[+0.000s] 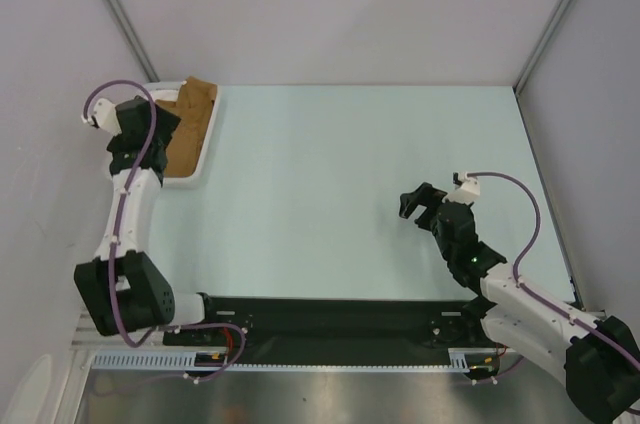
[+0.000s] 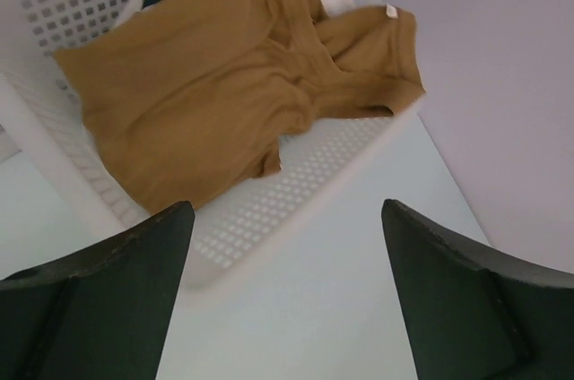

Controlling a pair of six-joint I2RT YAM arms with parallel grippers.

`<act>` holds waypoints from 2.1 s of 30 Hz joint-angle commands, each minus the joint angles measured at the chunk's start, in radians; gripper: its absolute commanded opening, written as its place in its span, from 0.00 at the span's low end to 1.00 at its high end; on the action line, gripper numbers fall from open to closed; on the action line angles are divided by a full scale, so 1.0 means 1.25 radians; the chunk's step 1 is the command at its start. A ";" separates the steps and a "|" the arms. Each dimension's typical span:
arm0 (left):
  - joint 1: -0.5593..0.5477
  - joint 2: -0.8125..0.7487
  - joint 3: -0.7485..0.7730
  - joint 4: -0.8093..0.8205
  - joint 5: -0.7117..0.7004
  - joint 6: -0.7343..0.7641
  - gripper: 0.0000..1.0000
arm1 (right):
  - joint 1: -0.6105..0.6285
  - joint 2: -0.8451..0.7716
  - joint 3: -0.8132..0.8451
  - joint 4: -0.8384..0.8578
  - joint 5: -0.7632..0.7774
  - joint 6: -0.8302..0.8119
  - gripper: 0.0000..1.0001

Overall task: Fold and stack the tank tops
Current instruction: Grab the tank top from the pile, then move the tank top to the center of the board

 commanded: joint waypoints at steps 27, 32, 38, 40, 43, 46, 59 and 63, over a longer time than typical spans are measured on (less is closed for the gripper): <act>0.089 0.549 0.479 -0.173 -0.112 0.138 0.00 | 0.000 0.028 0.009 0.048 -0.026 -0.030 0.95; 0.015 0.279 0.250 -0.004 -0.124 0.035 0.00 | 0.002 0.040 0.013 0.049 -0.028 -0.033 0.95; -0.114 -0.023 0.012 0.179 -0.128 -0.032 0.00 | 0.002 0.034 0.011 0.045 -0.015 -0.042 0.95; -0.152 -0.090 -0.045 0.203 -0.130 -0.029 0.00 | 0.002 0.038 0.011 0.046 -0.016 -0.044 0.94; -0.208 -0.239 -0.088 0.266 -0.134 0.010 0.00 | 0.001 0.046 0.012 0.051 -0.020 -0.044 0.95; -0.263 -0.341 -0.056 0.286 -0.116 0.072 0.00 | 0.001 0.057 0.014 0.056 -0.028 -0.042 0.95; -0.584 -0.316 0.058 0.294 0.054 0.018 0.00 | 0.001 0.045 0.016 0.046 -0.006 -0.048 0.94; -0.822 -0.170 0.157 0.266 0.038 0.122 0.00 | -0.002 0.033 0.013 0.040 0.011 -0.051 0.95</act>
